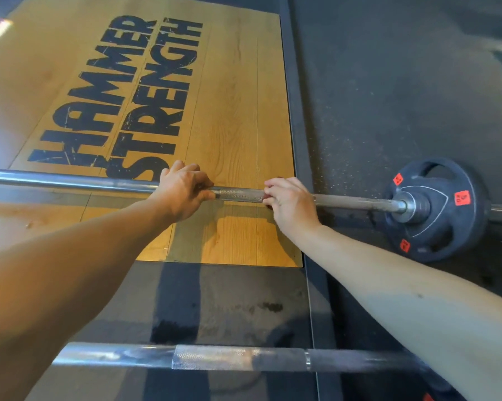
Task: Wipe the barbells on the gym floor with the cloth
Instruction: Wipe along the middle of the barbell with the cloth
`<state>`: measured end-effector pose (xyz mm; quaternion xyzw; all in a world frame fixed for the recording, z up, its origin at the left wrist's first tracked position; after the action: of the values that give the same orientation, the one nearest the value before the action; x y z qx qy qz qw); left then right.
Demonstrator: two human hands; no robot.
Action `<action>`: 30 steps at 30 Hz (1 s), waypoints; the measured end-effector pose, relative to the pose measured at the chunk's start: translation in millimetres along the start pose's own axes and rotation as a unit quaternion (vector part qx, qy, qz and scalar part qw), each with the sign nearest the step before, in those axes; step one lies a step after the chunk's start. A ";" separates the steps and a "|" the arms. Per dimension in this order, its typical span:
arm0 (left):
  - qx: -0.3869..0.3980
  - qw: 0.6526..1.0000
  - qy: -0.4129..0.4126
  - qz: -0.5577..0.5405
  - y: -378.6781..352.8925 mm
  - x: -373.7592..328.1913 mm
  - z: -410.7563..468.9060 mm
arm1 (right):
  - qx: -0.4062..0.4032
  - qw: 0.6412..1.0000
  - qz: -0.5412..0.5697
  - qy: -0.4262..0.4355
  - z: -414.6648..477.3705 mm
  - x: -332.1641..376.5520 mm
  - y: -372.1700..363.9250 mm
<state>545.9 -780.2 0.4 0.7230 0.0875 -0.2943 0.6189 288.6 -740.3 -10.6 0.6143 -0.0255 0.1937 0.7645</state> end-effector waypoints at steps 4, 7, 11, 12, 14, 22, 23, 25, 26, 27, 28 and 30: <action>-0.021 1.000 0.003 0.000 -2.9 -2.2 6.0 | 0.100 0.995 0.006 0.018 33.0 41.0 -18.0; -0.021 1.000 0.001 -0.014 -1.4 1.8 9.0 | 0.109 0.992 -0.027 0.052 52.2 73.6 -27.2; -0.009 1.000 -0.003 -0.012 1.0 5.8 8.5 | 0.068 0.997 0.026 0.040 16.8 15.0 -1.2; -0.011 1.000 -0.003 -0.015 0.2 5.1 8.0 | 0.047 0.998 0.030 0.016 3.2 -7.4 9.7; -0.008 1.000 0.002 -0.015 -1.6 3.3 6.9 | 0.022 0.998 0.029 -0.054 -19.8 -52.5 31.1; -0.007 1.000 0.017 0.007 -3.4 -2.6 1.5 | -0.101 0.932 0.062 -0.342 -54.1 -102.0 49.3; -0.008 1.000 0.016 0.011 -4.3 -2.5 1.6 | -0.114 0.932 0.064 -0.338 -47.1 -82.9 42.4; -0.016 0.999 0.020 0.021 -4.2 -2.8 3.4 | -0.094 0.951 0.070 -0.288 -29.8 -39.3 23.8; -0.017 0.999 0.023 0.026 -4.1 -3.7 4.3 | -0.069 0.960 0.077 -0.262 -21.8 -20.5 11.3; -0.018 0.999 0.023 0.029 -5.2 -3.8 4.4 | -0.043 0.964 0.084 -0.247 -14.7 -1.8 1.0; -0.019 0.999 0.019 0.029 -5.7 -3.2 4.4 | -0.027 0.967 0.086 -0.238 -8.4 11.6 -7.9; -0.016 0.999 0.014 0.027 -4.9 -1.5 3.2 | -0.013 0.977 0.086 -0.195 -2.2 17.3 -12.4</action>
<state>541.3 -781.8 -3.1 0.7191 0.0815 -0.2654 0.6371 308.2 -735.8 -17.9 0.6260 -0.2293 0.1347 0.7331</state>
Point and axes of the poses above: each hand's wrist, its own z-axis towards the middle knuckle, its own y-axis out of the back of the hand, x = y × z, the point moved 1 cm from there along z, towards the middle knuckle, and after that the axes turned 12 degrees about -z, right-handed, at the moved point
